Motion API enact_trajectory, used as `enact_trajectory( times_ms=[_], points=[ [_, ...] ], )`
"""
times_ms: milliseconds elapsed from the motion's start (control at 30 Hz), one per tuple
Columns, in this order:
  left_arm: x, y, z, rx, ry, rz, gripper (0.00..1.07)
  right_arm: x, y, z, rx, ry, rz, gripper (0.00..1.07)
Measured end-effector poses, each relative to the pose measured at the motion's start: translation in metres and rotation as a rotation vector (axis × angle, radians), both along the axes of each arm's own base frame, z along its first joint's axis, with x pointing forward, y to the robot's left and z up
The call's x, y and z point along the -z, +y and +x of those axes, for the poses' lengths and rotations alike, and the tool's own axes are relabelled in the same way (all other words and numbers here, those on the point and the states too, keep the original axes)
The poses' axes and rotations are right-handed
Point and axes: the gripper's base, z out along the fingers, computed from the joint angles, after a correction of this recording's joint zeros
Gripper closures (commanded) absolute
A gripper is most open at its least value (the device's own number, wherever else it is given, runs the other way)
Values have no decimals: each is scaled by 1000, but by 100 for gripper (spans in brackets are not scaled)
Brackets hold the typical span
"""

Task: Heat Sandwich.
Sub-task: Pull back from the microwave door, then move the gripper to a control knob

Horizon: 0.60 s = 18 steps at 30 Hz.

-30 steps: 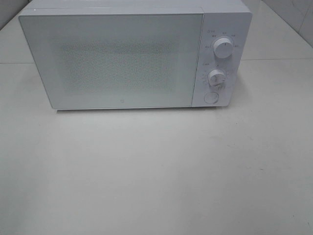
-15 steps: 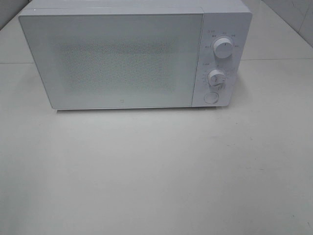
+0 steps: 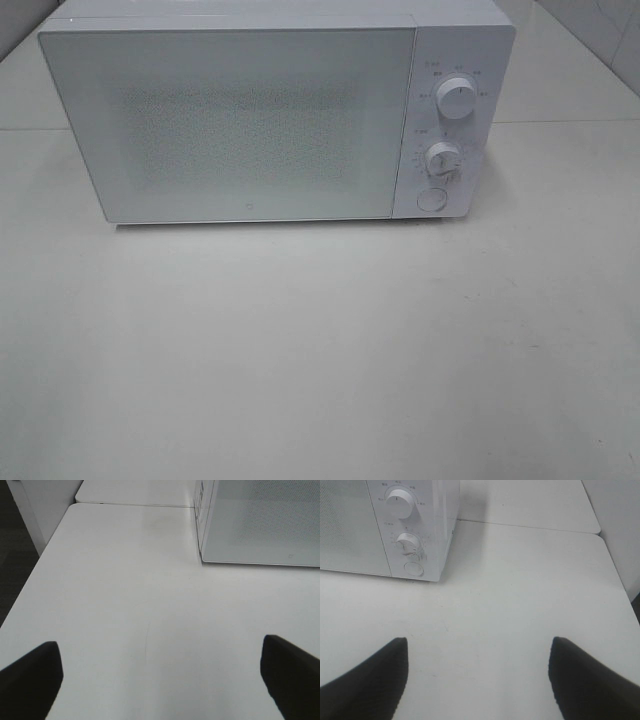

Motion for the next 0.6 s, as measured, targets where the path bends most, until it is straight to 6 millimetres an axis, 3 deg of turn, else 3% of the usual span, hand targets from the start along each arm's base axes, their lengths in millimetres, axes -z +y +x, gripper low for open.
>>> enact_trajectory(
  times_ms=[600],
  points=[
    [0,0,0,0,0,0,5,5,12,66,-45,-9,-3,31]
  ],
)
